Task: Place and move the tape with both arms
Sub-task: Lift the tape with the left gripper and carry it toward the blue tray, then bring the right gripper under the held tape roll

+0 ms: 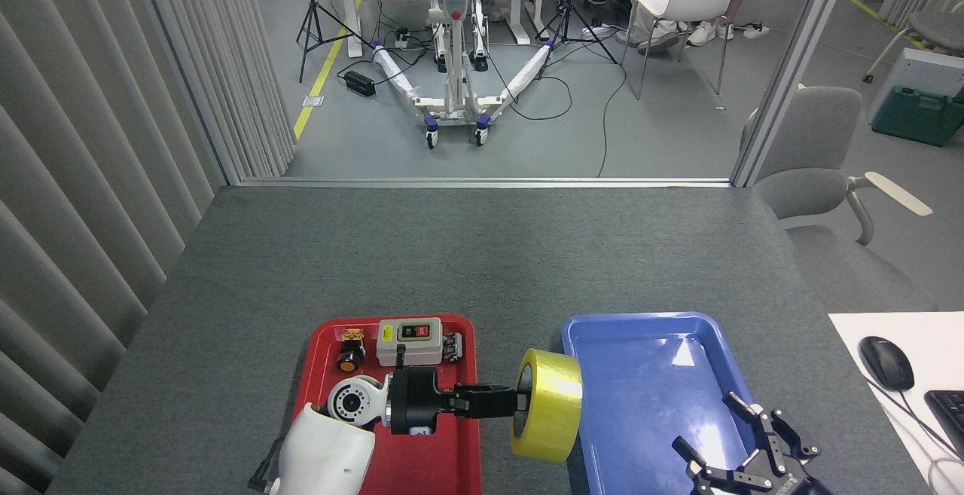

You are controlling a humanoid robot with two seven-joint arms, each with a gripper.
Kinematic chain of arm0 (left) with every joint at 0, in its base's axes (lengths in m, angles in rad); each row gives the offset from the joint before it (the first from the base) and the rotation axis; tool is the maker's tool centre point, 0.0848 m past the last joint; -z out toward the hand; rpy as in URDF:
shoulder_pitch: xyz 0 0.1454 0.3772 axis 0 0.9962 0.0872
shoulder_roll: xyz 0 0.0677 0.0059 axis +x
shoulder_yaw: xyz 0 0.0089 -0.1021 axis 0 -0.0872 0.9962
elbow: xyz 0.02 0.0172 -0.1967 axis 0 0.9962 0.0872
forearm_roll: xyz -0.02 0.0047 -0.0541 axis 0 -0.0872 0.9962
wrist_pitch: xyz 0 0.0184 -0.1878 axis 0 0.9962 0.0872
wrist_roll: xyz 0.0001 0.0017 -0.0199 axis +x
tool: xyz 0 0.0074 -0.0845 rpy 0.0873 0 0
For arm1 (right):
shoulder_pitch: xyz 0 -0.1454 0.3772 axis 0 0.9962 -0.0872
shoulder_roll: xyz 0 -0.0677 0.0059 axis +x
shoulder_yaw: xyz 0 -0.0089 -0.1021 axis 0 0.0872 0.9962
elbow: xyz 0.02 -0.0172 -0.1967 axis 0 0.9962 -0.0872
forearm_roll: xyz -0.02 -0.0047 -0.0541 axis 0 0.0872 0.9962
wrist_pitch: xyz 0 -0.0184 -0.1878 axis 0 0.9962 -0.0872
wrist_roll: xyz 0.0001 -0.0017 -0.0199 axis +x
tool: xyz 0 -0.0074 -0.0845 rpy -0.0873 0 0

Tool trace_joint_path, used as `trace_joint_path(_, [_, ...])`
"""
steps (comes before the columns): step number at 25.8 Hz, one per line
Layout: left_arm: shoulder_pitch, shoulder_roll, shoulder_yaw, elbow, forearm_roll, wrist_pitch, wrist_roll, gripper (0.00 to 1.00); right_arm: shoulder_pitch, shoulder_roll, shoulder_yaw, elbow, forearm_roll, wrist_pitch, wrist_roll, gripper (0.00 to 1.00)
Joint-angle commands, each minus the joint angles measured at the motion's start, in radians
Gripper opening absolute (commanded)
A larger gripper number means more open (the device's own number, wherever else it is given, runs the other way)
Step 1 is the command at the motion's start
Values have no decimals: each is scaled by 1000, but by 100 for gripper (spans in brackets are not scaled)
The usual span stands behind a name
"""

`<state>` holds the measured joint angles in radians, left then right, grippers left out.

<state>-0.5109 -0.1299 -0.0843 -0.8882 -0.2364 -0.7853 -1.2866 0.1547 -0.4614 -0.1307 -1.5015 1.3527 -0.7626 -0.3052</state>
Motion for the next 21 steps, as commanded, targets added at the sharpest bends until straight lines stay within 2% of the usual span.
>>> trace_joint_path(1, [0,-2,1,2,2,0,3,0,25,-16,-38,-13,-3,-23,-34,100])
trace_joint_path(6, [2,-2,-5,5,-4,0,3,0,32,-13,-17,-91,-4,-23,-37,100])
trace_joint_path(12, [3,-5,-9,41,-12,0,0,0,91,-11,20,-174,-4,-23,-37,100])
trace_joint_path(21, [3,-5,-15,45,-26,0,-3,0,111,-5,137,-226,5,-23,-15,100])
